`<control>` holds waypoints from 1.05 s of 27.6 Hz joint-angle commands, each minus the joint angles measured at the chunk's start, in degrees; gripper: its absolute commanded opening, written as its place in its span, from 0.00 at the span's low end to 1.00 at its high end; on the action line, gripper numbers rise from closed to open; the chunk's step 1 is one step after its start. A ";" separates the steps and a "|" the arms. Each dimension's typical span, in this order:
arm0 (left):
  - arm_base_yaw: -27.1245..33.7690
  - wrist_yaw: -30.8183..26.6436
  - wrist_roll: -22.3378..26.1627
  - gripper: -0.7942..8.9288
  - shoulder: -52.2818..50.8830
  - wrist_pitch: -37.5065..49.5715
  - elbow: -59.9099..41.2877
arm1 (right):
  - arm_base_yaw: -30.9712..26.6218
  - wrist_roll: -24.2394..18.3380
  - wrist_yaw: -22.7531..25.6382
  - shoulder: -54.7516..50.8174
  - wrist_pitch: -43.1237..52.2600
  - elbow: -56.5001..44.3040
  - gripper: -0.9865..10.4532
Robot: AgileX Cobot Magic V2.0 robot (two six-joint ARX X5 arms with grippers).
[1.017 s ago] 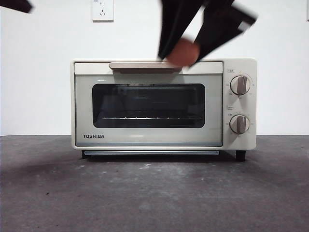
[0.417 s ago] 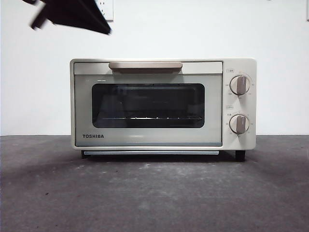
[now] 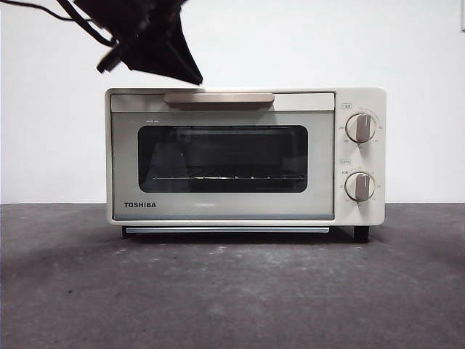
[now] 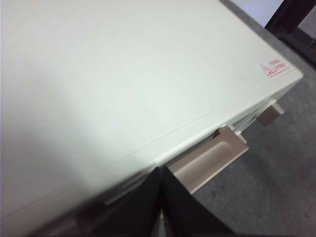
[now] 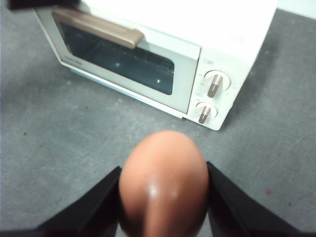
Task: Eggoven
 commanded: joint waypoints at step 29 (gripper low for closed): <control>-17.70 -1.79 1.11 0.09 4.94 -14.93 1.53 | 0.57 0.17 2.95 -3.72 0.81 0.85 0.09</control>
